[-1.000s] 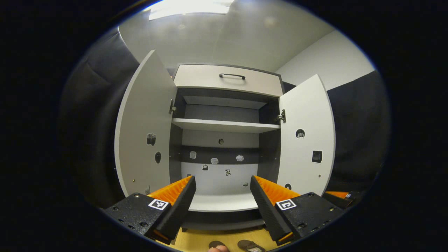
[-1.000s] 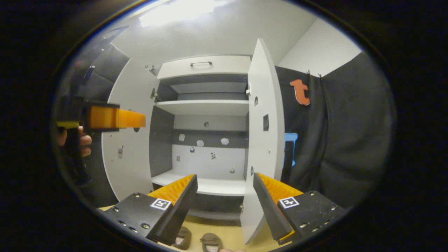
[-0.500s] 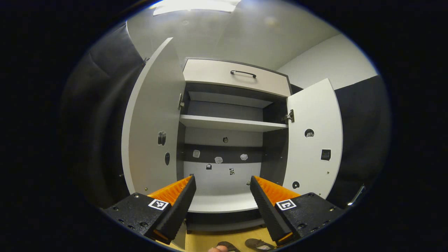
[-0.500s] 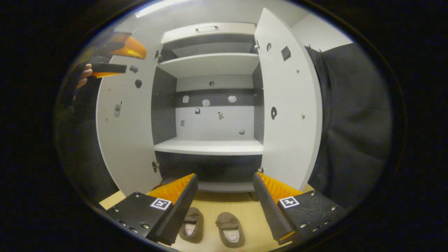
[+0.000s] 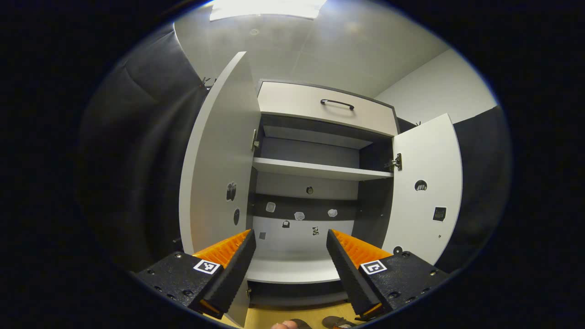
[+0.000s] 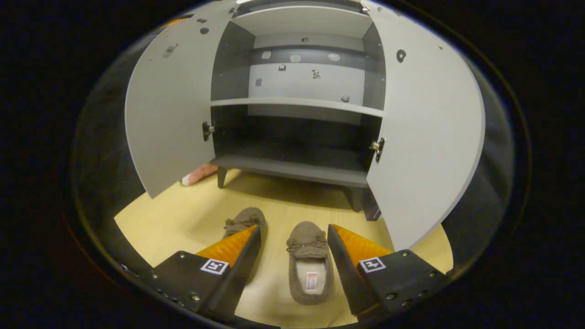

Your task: Grab one shoe with the right hand and put it into the shoe cabinet, grab the other shoe with the left hand and put it into the shoe cabinet; then close the right door with the right hand and the left door with the left hand.

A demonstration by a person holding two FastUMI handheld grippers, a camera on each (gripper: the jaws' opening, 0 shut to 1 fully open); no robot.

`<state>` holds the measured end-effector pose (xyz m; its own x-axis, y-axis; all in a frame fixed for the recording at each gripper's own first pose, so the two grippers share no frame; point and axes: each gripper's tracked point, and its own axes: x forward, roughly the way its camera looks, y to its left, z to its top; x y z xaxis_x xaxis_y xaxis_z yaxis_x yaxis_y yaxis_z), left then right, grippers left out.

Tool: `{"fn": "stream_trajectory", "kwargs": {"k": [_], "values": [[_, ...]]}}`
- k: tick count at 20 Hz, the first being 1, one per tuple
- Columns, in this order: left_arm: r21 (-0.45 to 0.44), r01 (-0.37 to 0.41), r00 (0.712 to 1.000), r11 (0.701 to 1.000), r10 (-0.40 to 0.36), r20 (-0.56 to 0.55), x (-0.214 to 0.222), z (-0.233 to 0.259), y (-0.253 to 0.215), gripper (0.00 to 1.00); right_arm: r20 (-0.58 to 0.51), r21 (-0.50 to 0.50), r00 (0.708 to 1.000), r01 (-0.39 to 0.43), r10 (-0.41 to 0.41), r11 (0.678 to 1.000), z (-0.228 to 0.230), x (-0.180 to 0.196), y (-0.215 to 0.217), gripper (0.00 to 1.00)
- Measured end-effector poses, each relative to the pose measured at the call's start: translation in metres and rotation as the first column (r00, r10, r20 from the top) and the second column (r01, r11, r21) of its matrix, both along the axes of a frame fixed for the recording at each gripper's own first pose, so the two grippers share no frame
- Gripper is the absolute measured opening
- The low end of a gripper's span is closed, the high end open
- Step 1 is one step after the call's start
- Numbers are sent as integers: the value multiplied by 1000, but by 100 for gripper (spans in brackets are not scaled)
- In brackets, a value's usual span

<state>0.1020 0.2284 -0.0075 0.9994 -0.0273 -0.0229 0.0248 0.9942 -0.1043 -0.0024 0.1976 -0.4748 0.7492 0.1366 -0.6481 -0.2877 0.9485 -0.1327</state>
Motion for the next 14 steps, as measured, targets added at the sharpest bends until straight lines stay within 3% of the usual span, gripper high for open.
{"fn": "stream_trajectory", "kwargs": {"k": [1,5,6,10,12,14], "values": [[9,-13,1000,1000,13,1,0,1,3,96,-37,-1,999,-4,4,1000,-15,-2,-2,82],[30,-52,999,998,52,-4,0,-1,10,92,-92,12,996,-23,24,1000,-37,-3,-3,78],[34,-58,998,998,58,-8,0,-3,11,96,-98,9,995,-29,29,1000,-39,-5,-4,80],[38,-71,997,997,71,-11,-3,-4,14,92,-137,17,990,-33,35,999,-52,-8,-3,80],[46,-77,997,996,78,-10,-4,-2,15,99,-167,4,985,-33,33,999,-64,-10,-5,80],[55,-86,996,995,87,-7,-6,0,18,97,-198,-15,980,-27,24,1000,-76,-14,-8,79]]}}
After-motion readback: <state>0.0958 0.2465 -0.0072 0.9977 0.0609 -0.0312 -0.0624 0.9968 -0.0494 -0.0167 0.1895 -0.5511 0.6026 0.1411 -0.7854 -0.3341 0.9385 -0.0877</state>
